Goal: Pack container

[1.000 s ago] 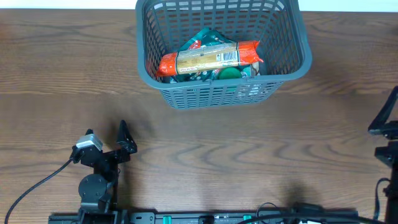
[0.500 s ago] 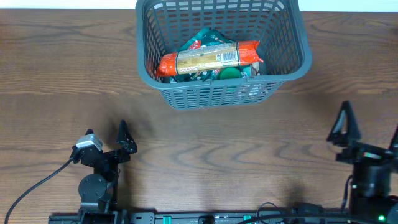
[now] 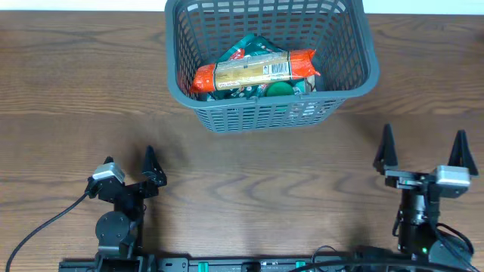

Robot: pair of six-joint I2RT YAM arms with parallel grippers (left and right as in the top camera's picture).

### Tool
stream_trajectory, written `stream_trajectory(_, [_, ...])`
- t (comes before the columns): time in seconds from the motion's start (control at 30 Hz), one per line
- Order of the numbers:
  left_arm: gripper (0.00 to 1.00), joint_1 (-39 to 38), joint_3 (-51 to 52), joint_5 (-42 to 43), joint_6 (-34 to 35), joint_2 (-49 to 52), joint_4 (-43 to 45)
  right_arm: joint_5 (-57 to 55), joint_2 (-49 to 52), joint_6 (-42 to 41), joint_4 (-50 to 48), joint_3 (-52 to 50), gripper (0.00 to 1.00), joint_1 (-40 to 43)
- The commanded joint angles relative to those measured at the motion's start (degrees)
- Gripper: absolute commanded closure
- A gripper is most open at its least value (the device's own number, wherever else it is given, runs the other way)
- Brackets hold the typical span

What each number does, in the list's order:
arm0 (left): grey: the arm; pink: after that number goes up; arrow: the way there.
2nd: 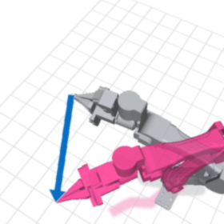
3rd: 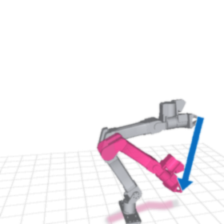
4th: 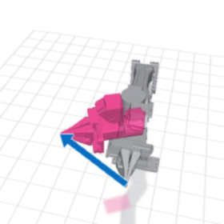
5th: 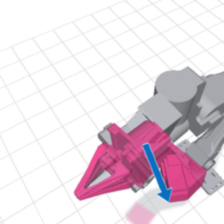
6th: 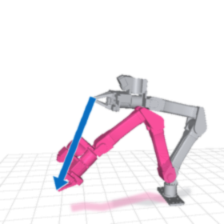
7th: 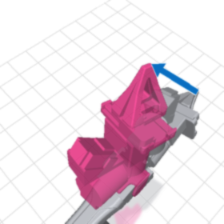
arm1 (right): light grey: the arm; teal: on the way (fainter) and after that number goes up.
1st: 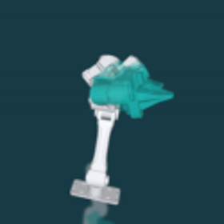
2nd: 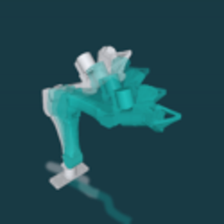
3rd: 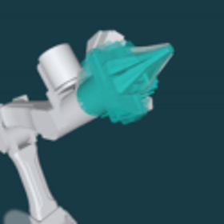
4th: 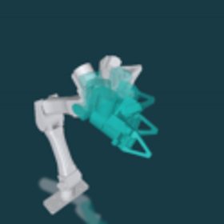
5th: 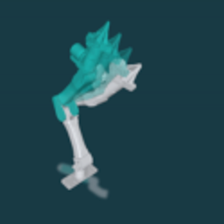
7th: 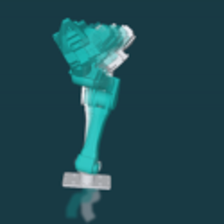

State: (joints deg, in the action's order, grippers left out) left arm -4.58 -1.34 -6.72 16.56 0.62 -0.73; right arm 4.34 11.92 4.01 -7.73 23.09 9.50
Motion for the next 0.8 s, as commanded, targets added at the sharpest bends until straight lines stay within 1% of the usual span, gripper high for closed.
stream_trajectory(0.0, [0.01, 0.28, 1.09, -0.13, 0.07, -0.39, -0.74, 0.66, -0.52, 1.22, -3.45, -4.04, 0.01, -0.59])
stream_trajectory(0.2, [0.01, 0.28, 1.09, -0.13, 0.07, -0.39, -0.74, 0.66, -0.52, 1.22, -8.35, -9.64, 0.01, -0.59])
stream_trajectory(0.5, [0.02, 0.28, 1.09, -0.13, 0.07, -0.39, -0.74, 0.66, -0.7, 1.2, -9.84, -15.5, 0.01, -0.59])
stream_trajectory(0.77, [0.01, 0.28, 1.07, -0.13, 0.07, -0.39, -0.74, 0.66, -2.97, 1.2, -9.86, -19.61, 0.01, -0.59])
